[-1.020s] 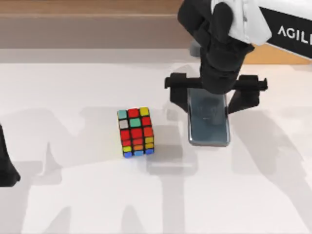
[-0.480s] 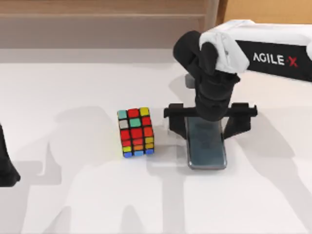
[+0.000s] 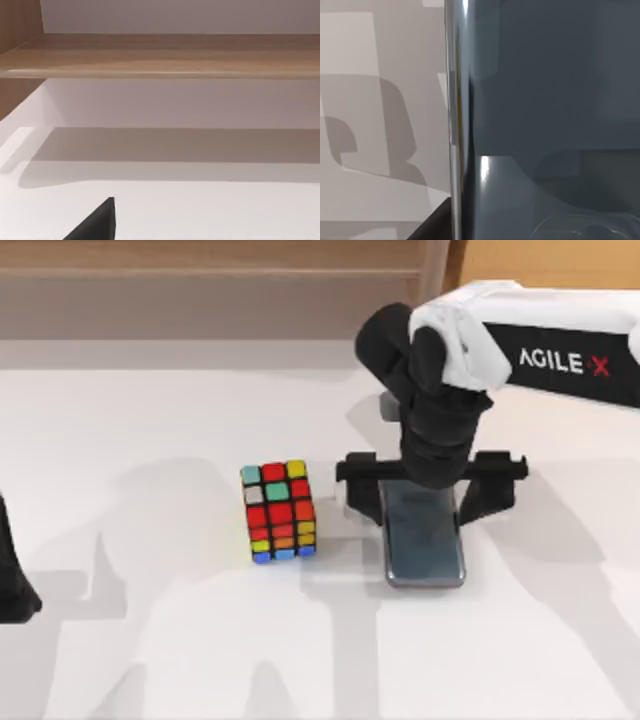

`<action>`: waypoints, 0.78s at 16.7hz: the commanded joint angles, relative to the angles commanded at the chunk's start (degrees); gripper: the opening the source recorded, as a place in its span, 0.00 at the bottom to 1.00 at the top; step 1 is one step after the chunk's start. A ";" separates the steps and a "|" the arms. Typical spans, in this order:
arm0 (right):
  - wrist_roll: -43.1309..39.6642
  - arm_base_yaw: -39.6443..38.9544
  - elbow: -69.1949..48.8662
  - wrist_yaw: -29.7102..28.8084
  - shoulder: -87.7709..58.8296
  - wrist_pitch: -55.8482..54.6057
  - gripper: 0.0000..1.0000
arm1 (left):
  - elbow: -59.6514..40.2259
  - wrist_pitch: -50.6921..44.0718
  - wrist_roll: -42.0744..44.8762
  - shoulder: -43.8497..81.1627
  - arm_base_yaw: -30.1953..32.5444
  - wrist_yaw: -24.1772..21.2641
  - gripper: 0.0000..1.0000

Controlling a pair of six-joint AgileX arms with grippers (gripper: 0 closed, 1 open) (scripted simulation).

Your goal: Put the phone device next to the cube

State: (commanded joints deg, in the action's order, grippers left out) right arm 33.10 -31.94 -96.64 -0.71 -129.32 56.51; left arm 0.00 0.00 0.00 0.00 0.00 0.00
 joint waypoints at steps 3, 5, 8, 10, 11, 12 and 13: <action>0.00 0.00 0.00 0.00 0.00 0.00 0.53 | 0.00 0.00 0.00 0.00 0.00 0.00 1.00; 0.00 0.00 0.00 0.00 0.00 0.00 0.68 | 0.00 0.00 0.00 0.00 0.00 0.00 1.00; 0.00 0.00 0.00 0.00 0.00 0.00 0.90 | 0.00 0.00 0.00 0.00 0.00 0.00 1.00; 0.00 0.00 0.00 0.00 0.00 0.00 1.00 | 0.00 0.00 0.00 0.00 0.00 0.00 1.00; 0.00 0.00 0.00 0.00 0.00 0.00 1.00 | 0.00 0.00 0.00 0.00 0.00 0.00 1.00; 0.00 0.00 0.00 0.00 0.00 0.00 1.00 | 0.00 0.00 0.00 0.00 0.00 0.00 1.00; 0.00 0.00 0.00 0.00 0.00 0.00 1.00 | 0.00 0.00 0.00 0.00 0.00 0.00 1.00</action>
State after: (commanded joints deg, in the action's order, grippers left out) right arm 33.10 -31.94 -96.64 -0.71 -129.32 56.51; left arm 0.00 0.00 0.00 0.00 0.00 0.00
